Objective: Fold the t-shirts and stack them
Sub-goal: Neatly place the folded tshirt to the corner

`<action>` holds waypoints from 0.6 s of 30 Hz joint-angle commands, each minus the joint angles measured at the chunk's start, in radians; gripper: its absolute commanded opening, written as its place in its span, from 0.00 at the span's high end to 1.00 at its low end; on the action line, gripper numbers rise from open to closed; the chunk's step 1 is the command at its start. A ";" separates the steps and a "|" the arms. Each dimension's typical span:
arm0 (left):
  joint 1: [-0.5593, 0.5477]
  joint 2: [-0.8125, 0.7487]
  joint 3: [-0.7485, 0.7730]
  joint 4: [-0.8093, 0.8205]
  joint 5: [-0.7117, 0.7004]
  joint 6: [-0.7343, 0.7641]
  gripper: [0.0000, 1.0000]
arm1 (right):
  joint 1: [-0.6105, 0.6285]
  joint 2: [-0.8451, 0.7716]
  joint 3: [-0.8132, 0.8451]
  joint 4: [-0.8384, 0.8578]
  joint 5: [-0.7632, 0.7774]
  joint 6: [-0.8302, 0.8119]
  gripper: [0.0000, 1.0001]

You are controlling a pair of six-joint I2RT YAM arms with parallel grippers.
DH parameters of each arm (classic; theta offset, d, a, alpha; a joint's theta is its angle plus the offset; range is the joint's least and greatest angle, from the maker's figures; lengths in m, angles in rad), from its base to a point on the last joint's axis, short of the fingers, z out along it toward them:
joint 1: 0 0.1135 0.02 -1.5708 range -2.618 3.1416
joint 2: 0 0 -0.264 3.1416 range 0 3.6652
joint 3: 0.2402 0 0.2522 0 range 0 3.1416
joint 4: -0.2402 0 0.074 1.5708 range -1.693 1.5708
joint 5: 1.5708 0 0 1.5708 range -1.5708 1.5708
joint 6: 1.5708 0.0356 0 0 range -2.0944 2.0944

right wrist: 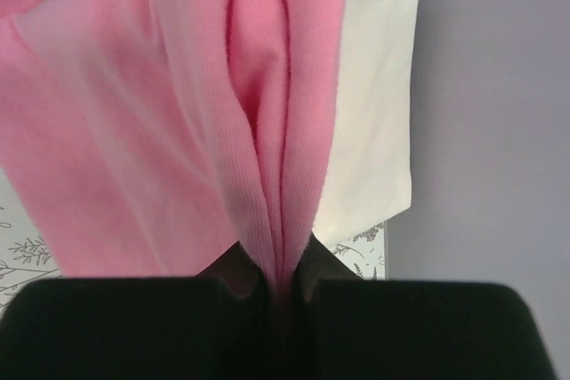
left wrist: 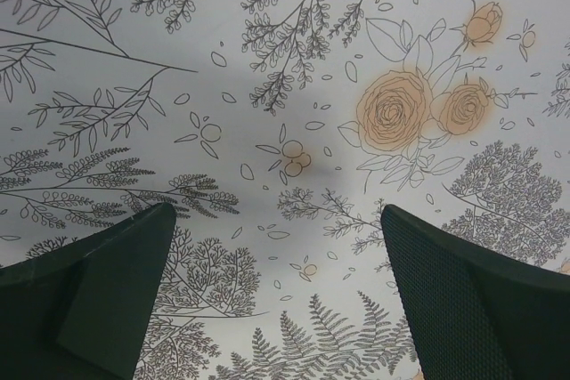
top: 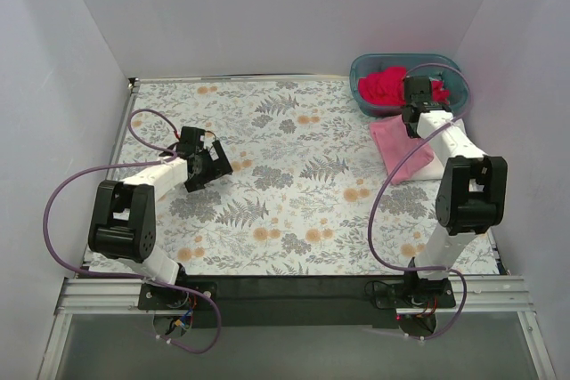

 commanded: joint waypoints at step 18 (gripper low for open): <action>0.001 0.021 -0.038 0.040 -0.011 0.009 0.07 | -0.161 -0.075 0.051 0.047 -0.067 -0.034 0.99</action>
